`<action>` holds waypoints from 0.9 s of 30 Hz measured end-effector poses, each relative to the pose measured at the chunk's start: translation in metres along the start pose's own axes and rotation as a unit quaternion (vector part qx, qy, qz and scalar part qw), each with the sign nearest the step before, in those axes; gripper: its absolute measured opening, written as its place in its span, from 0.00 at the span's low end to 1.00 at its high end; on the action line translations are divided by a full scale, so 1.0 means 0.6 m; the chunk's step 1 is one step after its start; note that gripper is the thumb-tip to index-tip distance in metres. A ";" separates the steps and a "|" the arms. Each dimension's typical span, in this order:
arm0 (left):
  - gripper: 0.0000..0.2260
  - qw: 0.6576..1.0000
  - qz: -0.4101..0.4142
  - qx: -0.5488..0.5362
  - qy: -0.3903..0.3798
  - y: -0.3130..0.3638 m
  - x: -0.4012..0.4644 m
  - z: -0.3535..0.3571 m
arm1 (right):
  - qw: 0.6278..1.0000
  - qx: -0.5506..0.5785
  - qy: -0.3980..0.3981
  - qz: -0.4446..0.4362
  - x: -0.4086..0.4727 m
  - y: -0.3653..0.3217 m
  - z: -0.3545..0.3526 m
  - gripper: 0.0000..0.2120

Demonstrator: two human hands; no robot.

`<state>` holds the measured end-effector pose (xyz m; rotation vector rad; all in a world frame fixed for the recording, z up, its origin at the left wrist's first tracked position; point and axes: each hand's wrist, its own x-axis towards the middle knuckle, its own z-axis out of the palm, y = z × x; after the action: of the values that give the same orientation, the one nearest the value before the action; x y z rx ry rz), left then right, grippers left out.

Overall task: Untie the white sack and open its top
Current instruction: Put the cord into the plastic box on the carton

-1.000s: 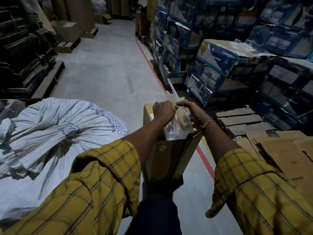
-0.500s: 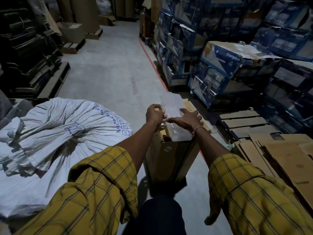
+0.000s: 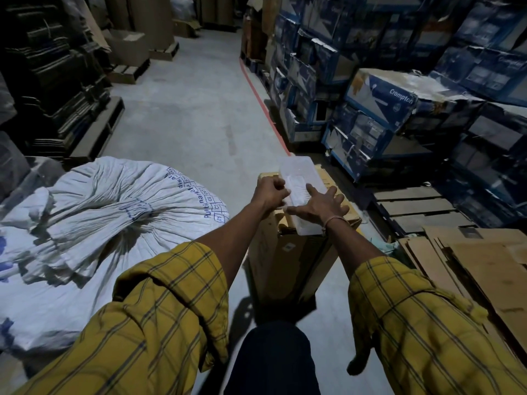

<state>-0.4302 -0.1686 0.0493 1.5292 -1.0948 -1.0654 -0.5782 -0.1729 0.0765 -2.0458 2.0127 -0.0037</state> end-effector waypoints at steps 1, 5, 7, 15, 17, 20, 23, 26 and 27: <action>0.18 1.000 0.011 0.018 0.001 0.002 -0.004 -0.008 | 1.000 0.002 -0.003 -0.002 -0.001 -0.003 0.000 0.54; 0.20 0.998 0.031 0.059 0.022 0.003 -0.021 -0.059 | 1.000 0.006 0.023 -0.017 -0.010 -0.027 0.001 0.53; 0.24 0.996 0.043 0.079 0.026 -0.002 -0.033 -0.092 | 0.998 0.009 0.039 -0.042 -0.018 -0.048 0.000 0.51; 0.28 0.981 0.080 0.172 0.042 -0.045 -0.101 -0.260 | 0.983 0.041 0.062 -0.169 -0.055 -0.195 0.039 0.48; 0.28 0.980 0.079 0.175 0.056 -0.064 -0.123 -0.307 | 0.978 0.055 0.055 -0.192 -0.068 -0.238 0.057 0.50; 0.28 0.979 0.072 0.174 0.076 -0.098 -0.155 -0.379 | 0.973 0.062 0.040 -0.220 -0.086 -0.297 0.089 0.48; 0.28 0.974 0.072 0.192 0.100 -0.130 -0.181 -0.448 | 0.967 0.066 0.016 -0.245 -0.097 -0.353 0.128 0.45; 0.27 0.966 0.075 0.210 0.129 -0.162 -0.195 -0.510 | 0.962 0.054 -0.001 -0.266 -0.106 -0.408 0.172 0.47; 0.27 0.965 0.076 0.211 0.139 -0.174 -0.199 -0.531 | 0.961 0.052 -0.009 -0.270 -0.112 -0.428 0.184 0.48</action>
<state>-0.1344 0.0266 0.0190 1.8256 -1.2669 -0.5098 -0.3076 -0.0864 0.0321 -2.4393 1.3495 -0.1916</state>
